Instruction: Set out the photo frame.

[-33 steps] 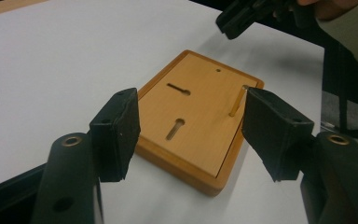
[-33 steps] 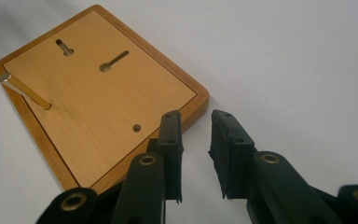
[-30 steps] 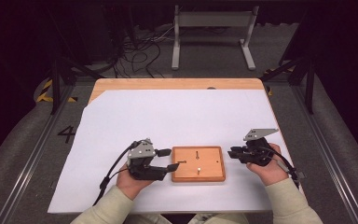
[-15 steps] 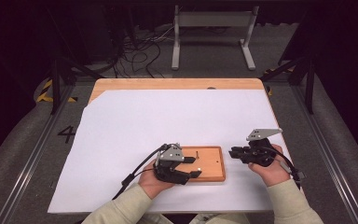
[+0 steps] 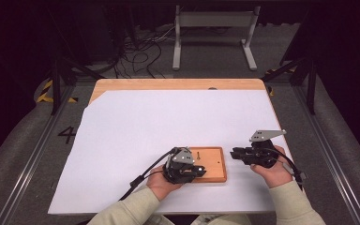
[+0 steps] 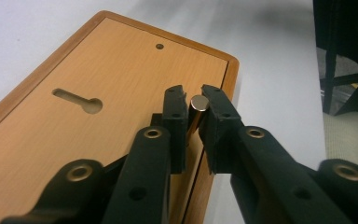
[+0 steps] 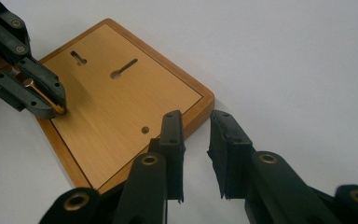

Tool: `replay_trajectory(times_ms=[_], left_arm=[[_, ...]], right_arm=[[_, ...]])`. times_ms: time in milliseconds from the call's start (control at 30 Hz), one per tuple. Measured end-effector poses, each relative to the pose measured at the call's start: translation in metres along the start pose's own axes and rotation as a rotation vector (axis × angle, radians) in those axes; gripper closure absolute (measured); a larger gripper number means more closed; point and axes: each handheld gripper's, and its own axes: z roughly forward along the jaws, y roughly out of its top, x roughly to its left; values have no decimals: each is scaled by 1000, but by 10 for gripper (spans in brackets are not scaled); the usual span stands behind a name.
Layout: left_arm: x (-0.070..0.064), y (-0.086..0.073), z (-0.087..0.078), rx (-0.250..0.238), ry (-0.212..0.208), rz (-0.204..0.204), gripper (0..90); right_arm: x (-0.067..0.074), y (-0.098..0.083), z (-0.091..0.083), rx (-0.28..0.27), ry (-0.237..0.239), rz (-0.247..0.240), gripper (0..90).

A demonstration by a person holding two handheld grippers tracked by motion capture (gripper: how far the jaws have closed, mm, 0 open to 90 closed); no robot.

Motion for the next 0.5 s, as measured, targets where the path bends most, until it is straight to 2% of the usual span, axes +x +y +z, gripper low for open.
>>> replay_trajectory(times_ms=[67, 167, 267, 400, 500], left_arm=[[-1, -1, 0, -4, 8, 13, 820], [-3, -2, 1, -7, 27, 54, 830], [-4, -7, 1, -47, 33, 82, 835], [-12, -8, 2, -45, 95, 170, 837], [-14, -8, 2, -40, 113, 195, 837]], right_arm=[[0, 0, 0, -4, 2, 3, 750], [0, 0, -1, -7, 4, -1, 747], [1, 0, -1, -9, 7, -5, 746], [1, 0, 0, -9, 10, -6, 746], [1, 0, 0, -8, 10, -7, 745]])
